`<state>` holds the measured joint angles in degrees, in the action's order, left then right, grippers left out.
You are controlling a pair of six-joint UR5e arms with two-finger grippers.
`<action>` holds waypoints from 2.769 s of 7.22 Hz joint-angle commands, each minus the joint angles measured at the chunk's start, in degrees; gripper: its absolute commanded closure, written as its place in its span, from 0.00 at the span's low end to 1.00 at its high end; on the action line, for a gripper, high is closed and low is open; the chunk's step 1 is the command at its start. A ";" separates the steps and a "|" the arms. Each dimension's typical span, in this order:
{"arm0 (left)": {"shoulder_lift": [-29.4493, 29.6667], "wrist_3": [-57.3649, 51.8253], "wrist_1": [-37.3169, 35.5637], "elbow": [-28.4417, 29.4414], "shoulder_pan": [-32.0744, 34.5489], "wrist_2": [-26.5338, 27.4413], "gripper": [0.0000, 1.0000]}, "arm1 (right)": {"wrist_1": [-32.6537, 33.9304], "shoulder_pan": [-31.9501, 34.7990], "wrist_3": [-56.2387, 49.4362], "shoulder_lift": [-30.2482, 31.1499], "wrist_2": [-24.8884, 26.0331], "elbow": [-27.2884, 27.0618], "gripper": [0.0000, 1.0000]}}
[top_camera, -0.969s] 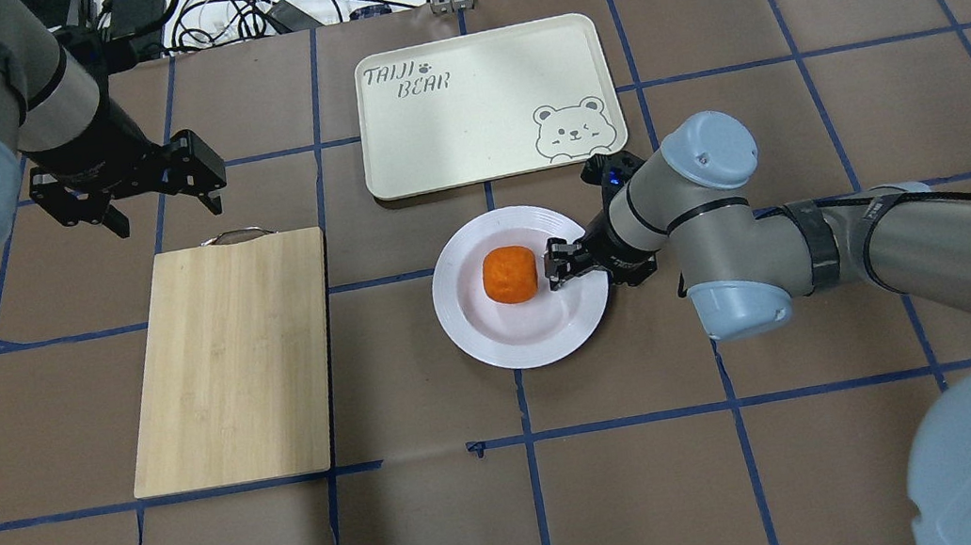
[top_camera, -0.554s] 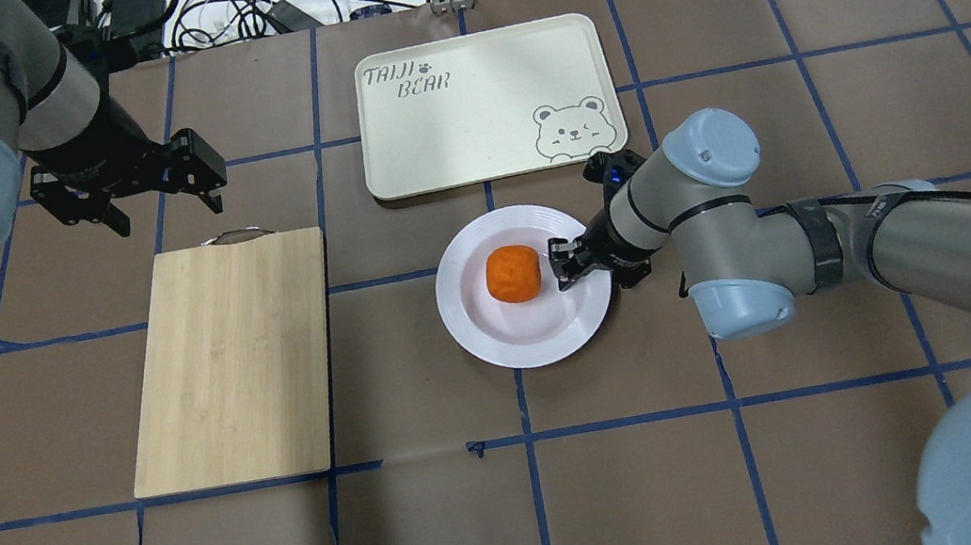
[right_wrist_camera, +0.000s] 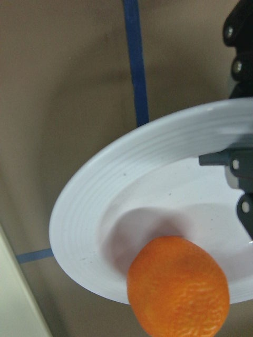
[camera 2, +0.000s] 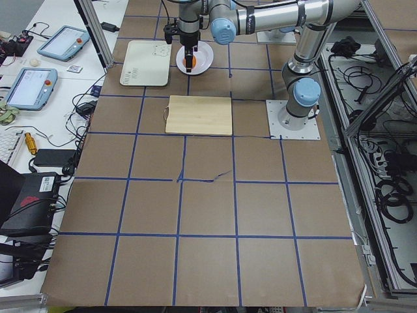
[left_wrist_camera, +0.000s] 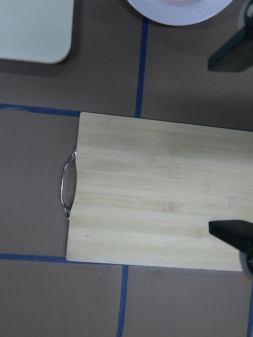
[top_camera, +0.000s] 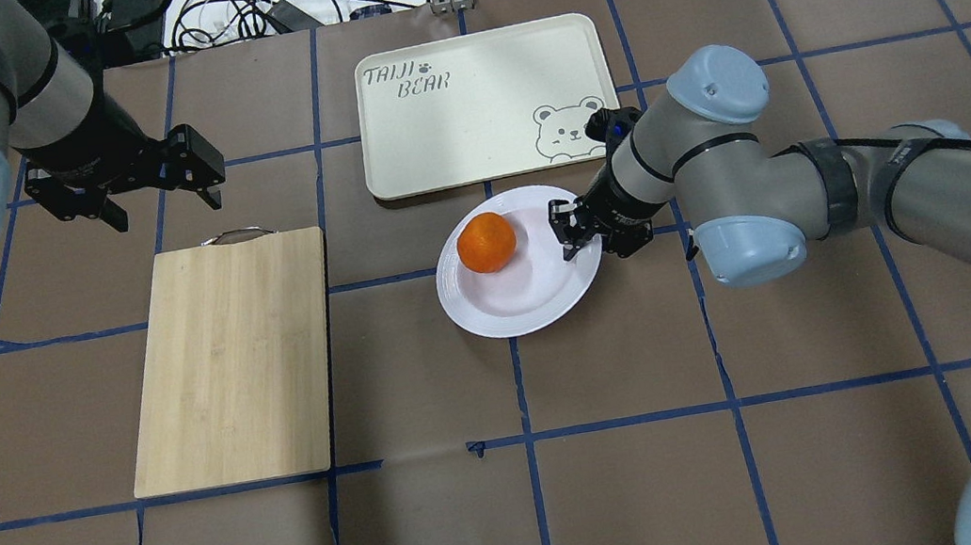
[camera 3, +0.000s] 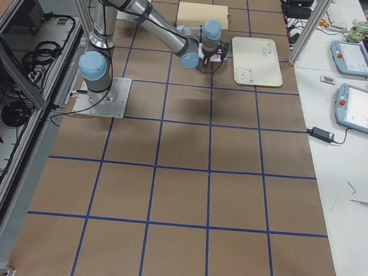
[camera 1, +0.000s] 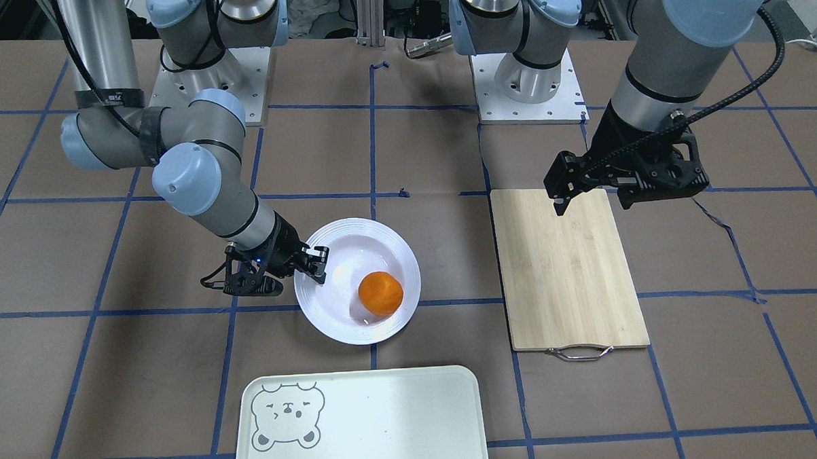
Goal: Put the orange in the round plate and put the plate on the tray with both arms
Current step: 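Slide the plate with the right gripper onto the bear tray, then open the right gripper and lift it away from the plate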
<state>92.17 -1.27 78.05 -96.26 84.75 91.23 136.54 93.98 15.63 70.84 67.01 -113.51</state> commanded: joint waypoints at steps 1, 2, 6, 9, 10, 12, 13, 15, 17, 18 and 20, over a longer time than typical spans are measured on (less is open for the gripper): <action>-0.33 -0.93 0.00 -0.33 -0.02 0.00 0.00 | -1.54 -0.37 0.01 0.18 -0.82 2.93 1.00; -0.33 -0.93 0.00 -0.42 -0.02 0.00 0.00 | -1.19 -0.81 0.01 0.18 -1.26 4.07 1.00; -0.33 -1.01 0.09 -0.42 -0.02 0.44 0.00 | 0.21 -2.13 -0.25 -12.24 -4.69 23.44 1.00; -0.33 -0.93 0.09 -0.42 -0.02 0.53 0.00 | 0.22 -2.05 0.88 -26.86 -8.53 41.06 1.00; -0.33 -0.93 0.09 -0.42 -0.02 0.62 0.00 | 0.39 -2.05 1.07 -27.59 -8.56 41.08 1.00; -0.33 -0.93 0.09 -0.51 0.07 0.62 0.00 | 0.39 -2.05 1.16 -28.12 -8.47 40.04 1.00; -0.33 -1.01 0.09 -0.51 -0.02 0.53 0.00 | 0.39 -2.05 1.24 -27.95 -7.69 39.77 0.84; -0.33 -1.02 0.09 -0.51 0.07 0.62 0.00 | 0.22 -2.05 5.09 -27.68 -7.24 39.85 0.28; -0.33 -1.02 0.09 -0.51 -0.02 0.71 0.00 | -3.18 -3.35 3.89 -23.93 -0.79 40.47 0.00; -0.33 -1.02 0.09 -0.51 -0.02 0.71 0.00 | -9.74 -3.80 -1.08 -20.16 1.61 40.47 0.00; -0.33 -1.02 0.09 -0.51 -0.02 0.62 0.00 | -17.75 -3.19 -9.36 -11.74 17.20 39.60 0.00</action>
<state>91.84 -2.28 78.13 -96.77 84.75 91.87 124.49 90.43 10.89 53.72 75.65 -73.32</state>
